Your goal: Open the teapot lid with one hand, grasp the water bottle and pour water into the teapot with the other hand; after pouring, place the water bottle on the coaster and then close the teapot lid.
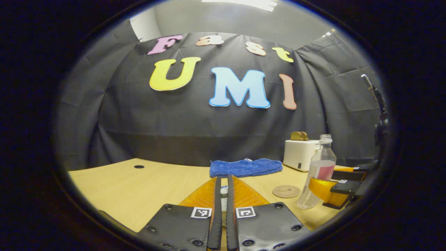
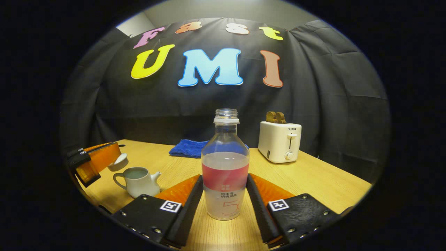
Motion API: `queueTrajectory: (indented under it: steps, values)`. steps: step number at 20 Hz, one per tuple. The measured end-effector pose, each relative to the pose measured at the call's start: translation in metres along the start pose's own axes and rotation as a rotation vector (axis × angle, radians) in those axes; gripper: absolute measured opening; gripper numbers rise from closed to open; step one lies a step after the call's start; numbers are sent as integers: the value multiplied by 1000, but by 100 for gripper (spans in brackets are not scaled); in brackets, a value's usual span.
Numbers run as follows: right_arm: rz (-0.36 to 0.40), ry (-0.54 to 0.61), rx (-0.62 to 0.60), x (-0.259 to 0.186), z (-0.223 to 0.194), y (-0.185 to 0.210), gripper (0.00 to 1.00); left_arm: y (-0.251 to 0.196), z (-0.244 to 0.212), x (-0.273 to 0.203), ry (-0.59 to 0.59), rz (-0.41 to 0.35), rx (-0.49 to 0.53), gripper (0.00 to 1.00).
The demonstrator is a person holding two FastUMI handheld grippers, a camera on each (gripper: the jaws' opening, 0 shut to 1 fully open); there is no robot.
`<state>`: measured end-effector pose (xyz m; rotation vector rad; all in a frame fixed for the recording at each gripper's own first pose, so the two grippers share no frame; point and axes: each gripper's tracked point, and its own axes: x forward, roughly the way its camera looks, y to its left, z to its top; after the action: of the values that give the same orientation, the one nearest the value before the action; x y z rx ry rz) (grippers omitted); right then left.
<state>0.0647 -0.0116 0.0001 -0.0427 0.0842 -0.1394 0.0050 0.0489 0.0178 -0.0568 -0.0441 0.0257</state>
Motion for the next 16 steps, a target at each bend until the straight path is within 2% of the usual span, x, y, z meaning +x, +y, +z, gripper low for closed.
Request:
queueTrajectory:
  steps: [5, 10, 13, 16]
  values:
    - [13, -16, -179, 4, 4, 17, 75, 25, -1, -11, 2, 15, -8, 12]
    - [-13, -33, -493, 8, 4, 25, 75, 47, -6, -14, 35, 13, -58, 12]
    - [6, -37, -710, 7, -2, 33, 75, 62, -11, -15, 55, 11, -79, 12]
    - [19, -14, -826, 16, -6, 29, 75, 72, -10, -15, 56, 15, -80, 12]
